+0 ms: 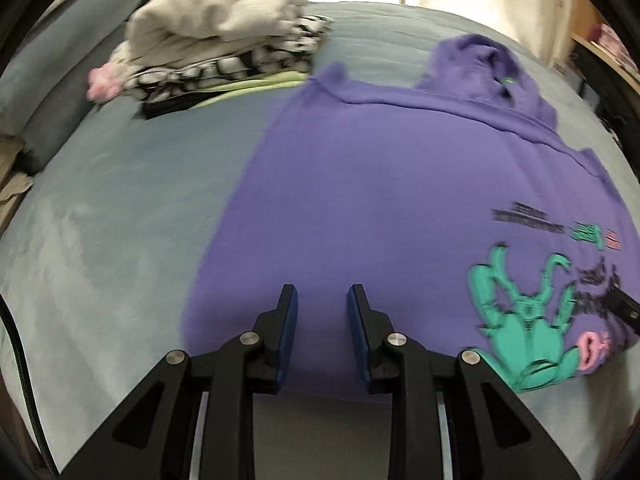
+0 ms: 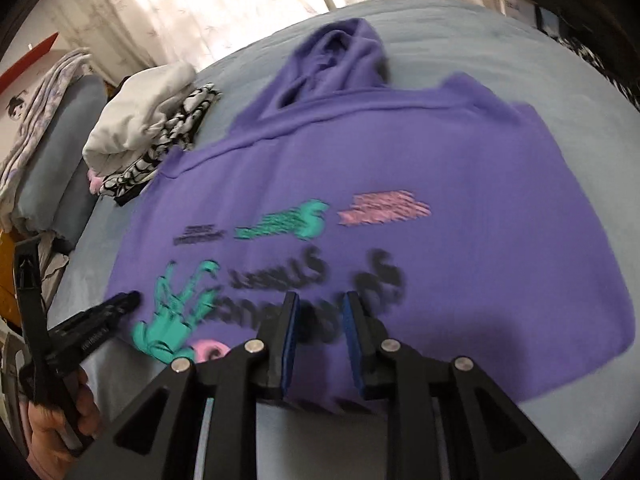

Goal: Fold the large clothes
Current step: 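Release and smooth the hoodie back flat with both tools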

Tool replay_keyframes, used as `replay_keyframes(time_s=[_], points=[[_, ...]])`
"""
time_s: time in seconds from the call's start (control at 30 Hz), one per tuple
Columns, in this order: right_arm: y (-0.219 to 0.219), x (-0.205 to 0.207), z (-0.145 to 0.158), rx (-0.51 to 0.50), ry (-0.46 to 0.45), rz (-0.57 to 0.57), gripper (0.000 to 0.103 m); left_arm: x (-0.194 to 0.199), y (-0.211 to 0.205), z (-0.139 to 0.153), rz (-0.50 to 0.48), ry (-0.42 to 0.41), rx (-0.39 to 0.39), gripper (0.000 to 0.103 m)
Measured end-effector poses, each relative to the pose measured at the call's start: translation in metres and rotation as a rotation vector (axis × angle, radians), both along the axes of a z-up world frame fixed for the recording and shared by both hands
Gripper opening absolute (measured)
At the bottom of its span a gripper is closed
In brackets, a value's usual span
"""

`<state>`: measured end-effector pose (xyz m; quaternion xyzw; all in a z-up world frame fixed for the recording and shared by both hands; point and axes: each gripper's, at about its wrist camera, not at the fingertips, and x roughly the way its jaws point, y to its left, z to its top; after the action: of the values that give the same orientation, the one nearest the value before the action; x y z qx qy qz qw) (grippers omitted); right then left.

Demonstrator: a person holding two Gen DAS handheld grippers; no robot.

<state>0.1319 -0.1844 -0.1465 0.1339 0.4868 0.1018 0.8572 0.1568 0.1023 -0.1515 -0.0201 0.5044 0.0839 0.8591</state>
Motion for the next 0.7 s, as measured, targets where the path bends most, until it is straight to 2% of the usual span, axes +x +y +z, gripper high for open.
replay_keyframes(time_s=[0.03,0.1,0.13,0.17,0.2,0.27,0.37,0.5,0.7], points=[[-0.009,-0.004,0.001,-0.031,-0.004,-0.028,0.022,-0.002,0.007,0.002,0.009,-0.006,0.015,0.024],[-0.037,-0.014,0.0,-0.181,-0.008,-0.139,0.022,-0.006,0.014,0.003,0.036,-0.005,0.068,0.024],[-0.05,-0.018,-0.002,-0.214,-0.002,-0.183,0.022,-0.007,0.019,0.002,0.048,-0.004,0.089,0.024],[-0.064,-0.022,-0.005,-0.207,0.01,-0.221,0.022,-0.009,0.023,0.001,0.046,-0.008,0.073,0.024],[-0.078,-0.028,-0.009,-0.153,0.018,-0.244,0.022,-0.011,0.027,0.001,0.05,-0.014,0.051,0.024],[-0.089,-0.037,-0.01,-0.092,0.012,-0.27,0.022,-0.013,0.028,0.0,0.052,-0.018,0.057,0.024],[-0.077,-0.04,-0.011,-0.176,0.006,-0.27,0.022,-0.014,0.021,0.0,0.04,-0.014,0.113,0.024],[-0.059,-0.039,-0.013,-0.303,-0.001,-0.269,0.024,-0.015,0.021,0.003,0.042,-0.011,0.108,0.024],[-0.064,-0.043,-0.017,-0.271,-0.008,-0.301,0.024,-0.014,0.022,0.004,0.05,-0.006,0.089,0.024]])
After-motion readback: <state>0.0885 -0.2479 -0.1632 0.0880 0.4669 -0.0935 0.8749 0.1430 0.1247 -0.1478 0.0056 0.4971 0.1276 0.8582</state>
